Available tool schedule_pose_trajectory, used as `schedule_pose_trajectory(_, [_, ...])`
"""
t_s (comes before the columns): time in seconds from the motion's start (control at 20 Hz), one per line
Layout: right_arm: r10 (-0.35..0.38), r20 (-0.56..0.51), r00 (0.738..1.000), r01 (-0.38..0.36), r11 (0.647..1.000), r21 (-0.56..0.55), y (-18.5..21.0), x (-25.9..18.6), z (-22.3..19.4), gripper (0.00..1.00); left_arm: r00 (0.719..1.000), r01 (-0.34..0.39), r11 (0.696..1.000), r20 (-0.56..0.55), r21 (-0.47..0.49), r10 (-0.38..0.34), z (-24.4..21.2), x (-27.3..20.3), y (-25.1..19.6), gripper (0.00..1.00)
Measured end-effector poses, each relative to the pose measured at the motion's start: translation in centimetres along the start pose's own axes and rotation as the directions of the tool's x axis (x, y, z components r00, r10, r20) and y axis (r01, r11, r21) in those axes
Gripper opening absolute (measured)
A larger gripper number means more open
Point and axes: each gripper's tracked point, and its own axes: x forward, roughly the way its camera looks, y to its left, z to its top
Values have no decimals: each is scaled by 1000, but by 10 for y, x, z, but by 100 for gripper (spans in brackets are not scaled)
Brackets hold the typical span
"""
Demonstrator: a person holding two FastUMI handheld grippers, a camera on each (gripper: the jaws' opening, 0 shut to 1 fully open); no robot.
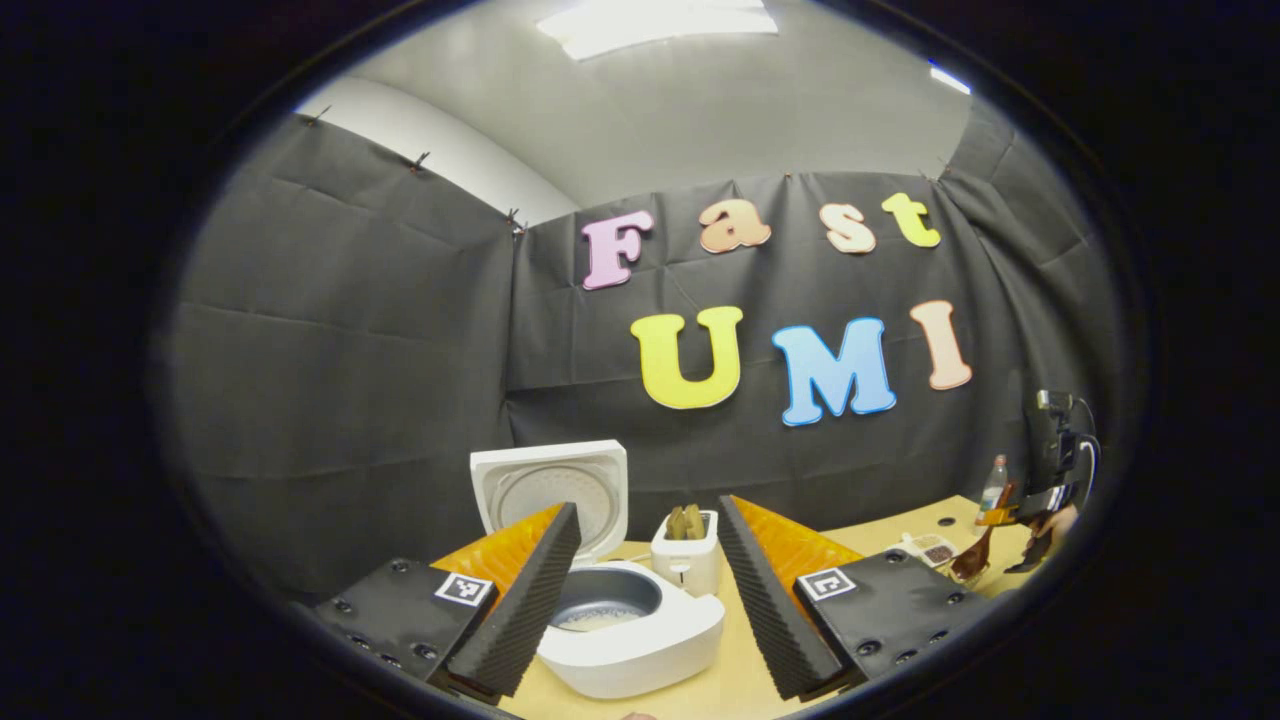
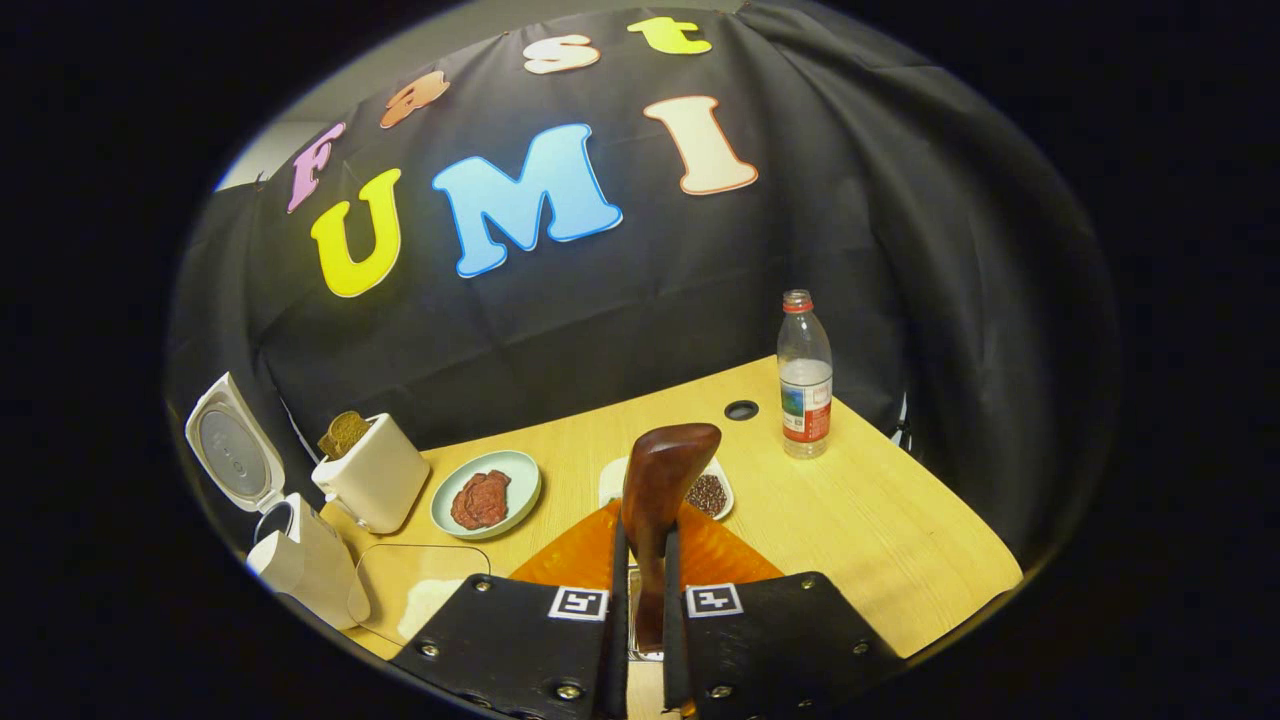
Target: Close the left gripper, press the button to open the rice cooker; take a wooden spoon from the chopstick holder with the right hand, scoop a spoonful of rice and pour it into the rice cooker, then put the wooden spoon back into the chopstick holder.
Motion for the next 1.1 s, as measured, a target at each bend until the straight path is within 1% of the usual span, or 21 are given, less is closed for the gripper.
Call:
schedule_pose_trajectory(0.1, [7, -17, 1000, -7, 1000, 21, 1, -2, -5, 16, 1000, 0, 1000, 0, -1, 0, 0, 2, 1, 92])
schedule_pose_trajectory(0.15, [10, -21, 1000, -10, 1000, 25, 2, -4, -9, 19, 1000, -1, 1000, 0, 0, 1, 0, 4, 2, 92])
schedule_pose_trajectory(0.2, [17, -8, 1000, -17, 1000, 20, 4, -7, -3, 21, 1000, -1, 1000, 2, 0, 1, 0, 5, 2, 92])
schedule_pose_trajectory(0.3, [14, 41, 999, -13, 1000, -11, 6, -18, 11, 43, 1000, 0, 1000, 8, -4, 0, 3, 10, 5, 92])
schedule_pose_trajectory(0.35, [4, 69, 998, -1, 999, -41, 5, -24, 18, 67, 1000, 1, 1000, 12, -7, -1, 3, 12, 5, 92])
schedule_pose_trajectory(0.4, [-10, 101, 995, 18, 997, -74, 3, -30, 28, 80, 1000, 1, 1000, 15, -10, -1, 5, 15, 6, 92])
schedule_pose_trajectory(0.45, [-27, 136, 990, 41, 994, -106, 2, -38, 39, 98, 1000, -1, 1000, 18, -12, 1, 6, 19, 8, 92])
schedule_pose_trajectory(0.55, [-43, 207, 977, 77, 984, -162, 5, -56, 62, 98, 1000, -4, 1000, 21, -18, 5, 7, 27, 13, 92])
schedule_pose_trajectory(0.75, [-24, 300, 954, 99, 967, -236, 25, -94, 91, 98, 999, -22, 1000, 24, -20, 23, 12, 48, 28, 92])
schedule_pose_trajectory(0.85, [-11, 328, 945, 99, 962, -254, 35, -110, 98, 98, 999, -38, 999, 25, -20, 38, 16, 61, 39, 92])
schedule_pose_trajectory(0.9, [-10, 339, 941, 105, 959, -262, 38, -117, 102, 98, 998, -48, 999, 26, -19, 49, 19, 69, 47, 95])
schedule_pose_trajectory(1.1, [-19, 376, 926, 136, 948, -287, 43, -140, 106, 98, 995, -86, 996, 41, -8, 86, 34, 100, 75, 95])
